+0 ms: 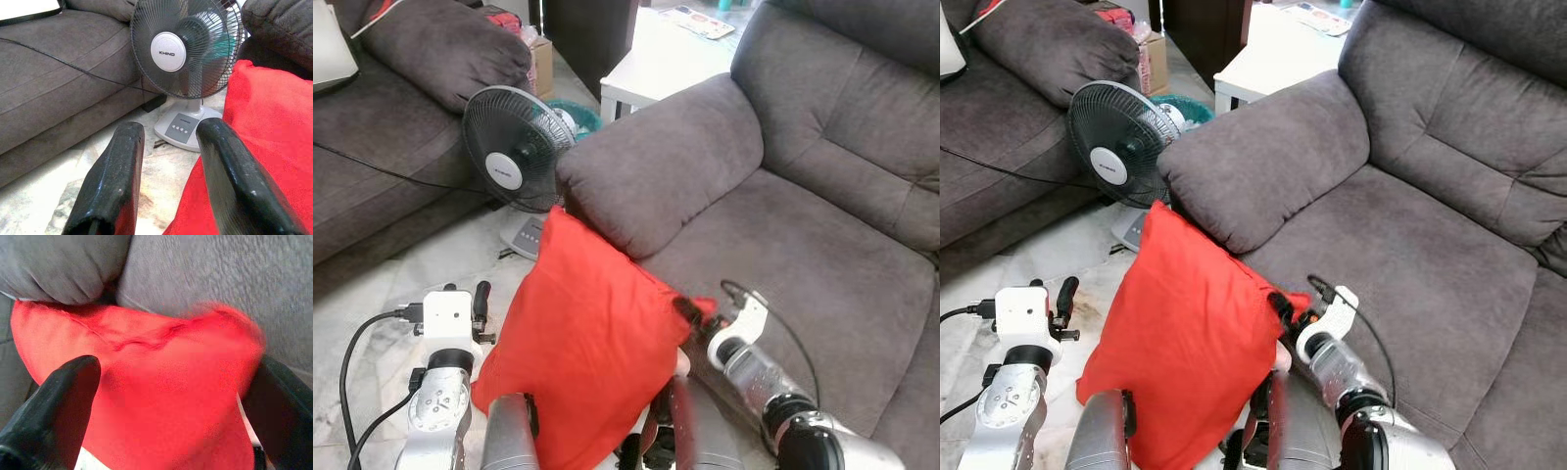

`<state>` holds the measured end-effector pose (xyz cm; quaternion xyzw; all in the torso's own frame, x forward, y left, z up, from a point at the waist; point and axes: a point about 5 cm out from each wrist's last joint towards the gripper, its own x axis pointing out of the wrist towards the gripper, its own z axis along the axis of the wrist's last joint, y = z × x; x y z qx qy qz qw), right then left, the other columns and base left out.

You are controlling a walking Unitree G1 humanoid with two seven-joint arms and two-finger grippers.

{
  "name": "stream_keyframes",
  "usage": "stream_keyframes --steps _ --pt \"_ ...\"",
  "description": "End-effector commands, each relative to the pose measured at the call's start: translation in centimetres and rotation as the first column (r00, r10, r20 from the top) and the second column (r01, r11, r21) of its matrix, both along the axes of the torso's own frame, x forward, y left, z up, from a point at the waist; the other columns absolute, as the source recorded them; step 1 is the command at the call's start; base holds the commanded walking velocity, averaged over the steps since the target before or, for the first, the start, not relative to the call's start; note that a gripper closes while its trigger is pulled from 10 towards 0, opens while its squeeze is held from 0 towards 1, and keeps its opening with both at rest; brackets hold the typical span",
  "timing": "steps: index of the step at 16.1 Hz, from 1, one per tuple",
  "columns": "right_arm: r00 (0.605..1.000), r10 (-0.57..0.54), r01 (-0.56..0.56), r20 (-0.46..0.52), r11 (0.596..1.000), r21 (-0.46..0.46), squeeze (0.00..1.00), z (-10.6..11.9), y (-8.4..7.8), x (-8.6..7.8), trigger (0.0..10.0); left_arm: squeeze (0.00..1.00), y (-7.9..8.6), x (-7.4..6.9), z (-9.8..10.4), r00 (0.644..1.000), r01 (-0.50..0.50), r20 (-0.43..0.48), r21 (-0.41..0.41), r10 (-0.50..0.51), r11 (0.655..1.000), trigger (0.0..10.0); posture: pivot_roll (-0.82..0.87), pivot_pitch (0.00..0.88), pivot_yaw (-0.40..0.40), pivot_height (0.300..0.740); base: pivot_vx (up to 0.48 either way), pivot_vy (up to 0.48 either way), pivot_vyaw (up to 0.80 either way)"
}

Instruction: Move the pillow to the sofa from floor

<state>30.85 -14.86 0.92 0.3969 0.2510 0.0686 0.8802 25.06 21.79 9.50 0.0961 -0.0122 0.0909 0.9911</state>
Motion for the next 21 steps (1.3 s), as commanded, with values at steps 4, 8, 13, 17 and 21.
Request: stream_keyframes --steps 4,8,13,17,21 --pt "1.0 -0.011 0.011 0.008 1.0 -0.014 0.0 0.0 -1.0 -0.1 10.0 0.0 0.0 0.0 0.3 1.0 0.001 0.005 -0.01 0.0 1.0 10.0 0.3 0.158 -0.161 0.568 0.0 0.0 0.0" --pt "0.994 0.108 -0.11 -0.03 0.992 -0.06 0.0 -1.8 1.0 -1.9 10.0 0.0 -0.1 -0.2 0.3 1.0 0.008 0.005 -0.007 -0.008 1.0 10.0 0.3 0.171 -0.159 0.568 0.0 0.0 0.0" --pt "0.987 0.156 -0.157 -0.038 0.987 -0.035 0.0 -2.1 3.1 -2.4 10.0 0.0 -0.3 -0.5 0.6 1.0 0.019 0.007 -0.001 -0.019 1.0 10.0 0.32 0.195 -0.163 0.568 0.0 0.0 0.0" --pt "0.986 0.166 -0.166 0.025 0.986 0.014 0.0 -1.2 4.0 -1.7 10.0 0.0 -0.1 -1.1 0.8 1.0 0.014 0.007 0.008 -0.014 1.0 10.0 0.34 0.217 -0.172 0.568 0.0 0.0 0.0" --pt "0.987 0.16 -0.16 0.033 0.987 0.008 0.0 -1.0 4.4 -1.4 10.0 0.0 0.0 -1.6 1.4 1.0 0.007 0.014 0.02 -0.008 1.0 10.0 0.36 0.25 -0.179 0.568 0.0 0.0 0.0"
